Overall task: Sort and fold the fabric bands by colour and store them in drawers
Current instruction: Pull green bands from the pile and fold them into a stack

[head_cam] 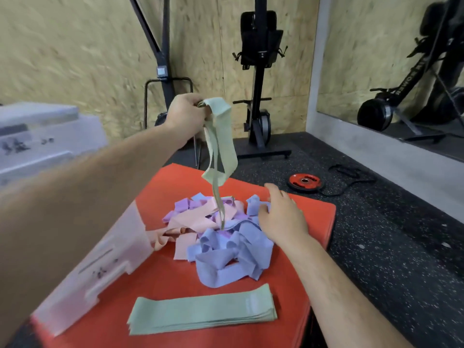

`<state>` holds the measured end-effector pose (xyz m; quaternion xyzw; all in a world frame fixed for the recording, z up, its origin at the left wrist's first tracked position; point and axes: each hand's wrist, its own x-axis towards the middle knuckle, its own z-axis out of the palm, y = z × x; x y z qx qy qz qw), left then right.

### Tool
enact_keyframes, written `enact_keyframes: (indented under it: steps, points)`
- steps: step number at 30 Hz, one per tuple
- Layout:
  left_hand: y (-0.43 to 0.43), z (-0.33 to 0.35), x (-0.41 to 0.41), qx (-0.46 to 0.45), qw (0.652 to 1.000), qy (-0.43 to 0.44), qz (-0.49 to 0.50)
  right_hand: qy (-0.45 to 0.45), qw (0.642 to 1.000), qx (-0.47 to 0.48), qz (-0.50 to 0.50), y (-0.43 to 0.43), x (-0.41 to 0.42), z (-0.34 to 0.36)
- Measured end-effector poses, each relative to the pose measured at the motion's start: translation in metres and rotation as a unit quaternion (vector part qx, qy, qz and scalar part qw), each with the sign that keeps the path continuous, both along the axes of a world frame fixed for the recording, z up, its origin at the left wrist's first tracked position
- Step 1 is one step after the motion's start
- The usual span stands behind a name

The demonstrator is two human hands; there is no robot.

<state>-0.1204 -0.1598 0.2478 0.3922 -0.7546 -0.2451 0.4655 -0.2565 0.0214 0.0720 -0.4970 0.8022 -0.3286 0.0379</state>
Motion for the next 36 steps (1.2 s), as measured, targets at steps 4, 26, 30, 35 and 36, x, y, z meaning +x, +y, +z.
enact_keyframes:
  steps: [4,26,30,35,36]
  points:
    - [0.001,-0.025,0.034,0.005,0.998,-0.069,0.001,-0.011,0.999,-0.003,0.038,-0.003,0.018,-0.002]
    - [0.059,-0.072,0.035,0.032,0.980,-0.154,-0.122,-0.190,0.938,-0.254,0.138,-0.026,0.044,0.020]
    - [0.084,-0.041,0.046,-0.003,0.978,-0.139,-0.157,-0.206,0.906,-0.351,0.117,-0.019,0.049,0.048]
    - [0.110,-0.021,0.064,-0.012,0.977,-0.132,-0.169,-0.150,0.894,-0.402,0.127,0.002,0.060,0.078]
    - [0.114,-0.021,0.070,-0.005,0.975,-0.129,-0.181,-0.143,0.896,-0.401,0.130,0.006,0.061,0.081]
